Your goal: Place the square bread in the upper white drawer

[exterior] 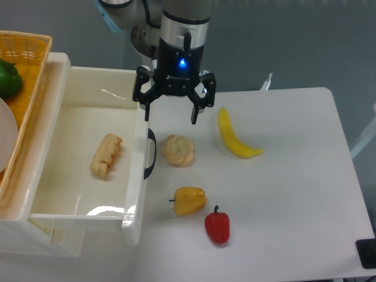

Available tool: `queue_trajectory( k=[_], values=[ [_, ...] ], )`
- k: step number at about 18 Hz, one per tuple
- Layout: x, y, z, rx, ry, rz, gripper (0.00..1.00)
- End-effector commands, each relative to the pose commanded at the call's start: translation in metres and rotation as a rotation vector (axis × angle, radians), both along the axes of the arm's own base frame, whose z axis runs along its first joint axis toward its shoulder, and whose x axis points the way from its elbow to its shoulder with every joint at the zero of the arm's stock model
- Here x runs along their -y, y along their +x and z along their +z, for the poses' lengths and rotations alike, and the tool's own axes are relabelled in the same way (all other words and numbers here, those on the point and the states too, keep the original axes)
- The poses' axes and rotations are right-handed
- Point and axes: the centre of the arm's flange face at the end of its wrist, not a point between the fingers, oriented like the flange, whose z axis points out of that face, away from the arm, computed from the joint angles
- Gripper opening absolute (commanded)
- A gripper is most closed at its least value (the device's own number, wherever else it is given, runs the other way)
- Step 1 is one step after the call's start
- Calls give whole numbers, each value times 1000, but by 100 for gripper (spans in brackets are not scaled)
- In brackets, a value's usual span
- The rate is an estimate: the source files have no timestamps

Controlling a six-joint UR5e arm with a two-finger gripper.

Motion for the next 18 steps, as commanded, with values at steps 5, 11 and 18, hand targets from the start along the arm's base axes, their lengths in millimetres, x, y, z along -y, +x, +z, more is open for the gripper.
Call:
queue_trajectory(
  k=[5, 11, 18],
  values=[
    [7, 5, -4, -20, -40, 17, 100],
    [9, 21, -4, -21, -38, 3, 100],
    [12, 26, 5, -39, -25, -12, 100]
  ],
)
